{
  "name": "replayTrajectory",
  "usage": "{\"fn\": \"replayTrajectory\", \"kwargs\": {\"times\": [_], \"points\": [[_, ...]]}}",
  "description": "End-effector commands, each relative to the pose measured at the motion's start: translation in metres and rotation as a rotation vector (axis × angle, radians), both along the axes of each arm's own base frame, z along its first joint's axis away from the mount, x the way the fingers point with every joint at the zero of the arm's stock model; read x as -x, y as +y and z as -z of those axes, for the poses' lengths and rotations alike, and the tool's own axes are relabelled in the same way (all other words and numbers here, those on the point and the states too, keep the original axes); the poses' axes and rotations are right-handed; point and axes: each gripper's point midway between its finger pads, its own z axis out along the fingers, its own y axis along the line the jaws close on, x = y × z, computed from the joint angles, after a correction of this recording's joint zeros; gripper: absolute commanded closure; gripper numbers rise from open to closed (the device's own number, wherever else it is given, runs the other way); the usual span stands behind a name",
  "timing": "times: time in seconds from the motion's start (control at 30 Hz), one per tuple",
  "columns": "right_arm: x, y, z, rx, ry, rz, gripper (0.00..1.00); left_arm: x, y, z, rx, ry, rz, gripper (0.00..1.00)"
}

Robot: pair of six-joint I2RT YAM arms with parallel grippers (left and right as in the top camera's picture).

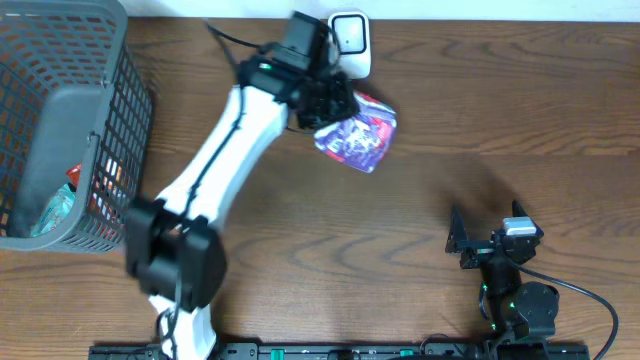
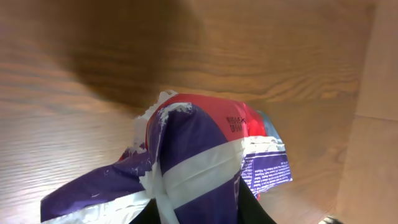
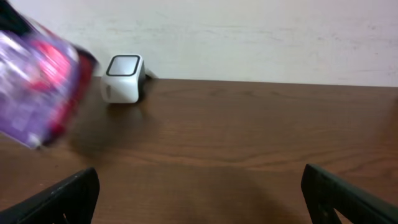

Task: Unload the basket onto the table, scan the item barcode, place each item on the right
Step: 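Carry the purple package to the table in front of the scanner and release, then reach the left gripper into the basket and grasp the mint-green wipes pack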

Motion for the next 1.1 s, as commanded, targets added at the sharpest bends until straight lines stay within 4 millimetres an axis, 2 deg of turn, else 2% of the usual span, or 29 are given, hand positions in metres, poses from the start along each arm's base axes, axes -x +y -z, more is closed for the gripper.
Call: {"fn": "replayTrajectory", "kwargs": {"times": [0.0,0.07,0.1,0.13,0.17,0.2,0.23,0.33,0.43,0.53,0.57,0.63,0.7,0.87,0.9,0.93,0.97,1.0,1.07], "points": [[0.0,-0.001,0.001,0.011,0.002,0.001,0.01,0.002,-0.01,0.022,0.028,0.146,-0.12,0.92],[0.0,-0.001,0.001,0.011,0.002,0.001,0.01,0.003,-0.011,0.028,0.026,0.171,-0.138,0.92],[0.0,-0.001,0.001,0.011,0.002,0.001,0.01,0.003,-0.011,0.028,0.026,0.172,-0.139,0.83],[0.0,-0.001,0.001,0.011,0.002,0.001,0.01,0.003,-0.011,0.028,0.026,0.172,-0.139,0.68],[0.0,-0.001,0.001,0.011,0.002,0.001,0.01,0.002,-0.01,0.027,0.027,0.17,-0.14,0.47],[0.0,-0.001,0.001,0.011,0.002,0.001,0.01,0.003,-0.01,0.026,0.032,0.17,-0.138,0.14],[0.0,-0.001,0.001,0.011,0.002,0.0,0.01,0.003,-0.012,0.024,0.043,0.174,-0.133,0.02],[0.0,-0.001,0.001,0.01,0.002,0.001,0.01,0.001,-0.017,0.01,0.128,0.179,-0.098,0.02],[0.0,-0.001,0.001,0.011,0.002,0.001,0.01,-0.011,-0.019,-0.024,0.27,0.128,-0.044,0.02],[0.0,-0.001,0.001,0.011,0.002,0.001,0.01,-0.032,-0.005,-0.073,0.405,0.014,-0.017,0.02],[0.0,-0.001,0.001,0.011,0.002,0.001,0.01,-0.042,0.011,-0.099,0.448,-0.06,-0.022,0.02],[0.0,-0.001,0.001,0.011,0.002,0.001,0.01,-0.05,0.033,-0.128,0.475,-0.144,-0.053,0.02],[0.0,-0.001,0.001,0.011,0.002,0.001,0.01,-0.055,0.064,-0.164,0.492,-0.255,-0.092,0.02],[0.0,-0.001,0.001,0.011,0.002,0.001,0.01,-0.051,0.156,-0.252,0.463,-0.581,-0.199,0.02],[0.0,-0.001,0.001,0.011,0.002,0.001,0.01,-0.048,0.181,-0.266,0.431,-0.643,-0.249,0.02],[0.0,-0.001,0.001,0.011,0.002,0.001,0.01,-0.043,0.219,-0.283,0.371,-0.733,-0.316,0.02],[0.0,-0.001,0.001,0.011,0.002,0.001,0.01,-0.04,0.243,-0.292,0.325,-0.787,-0.356,0.02],[0.0,-0.001,0.001,0.011,0.002,0.001,0.01,-0.036,0.273,-0.299,0.265,-0.839,-0.416,0.02],[0.0,-0.001,0.001,0.011,0.002,0.001,0.01,-0.027,0.333,-0.301,0.161,-0.863,-0.583,0.02]]}}
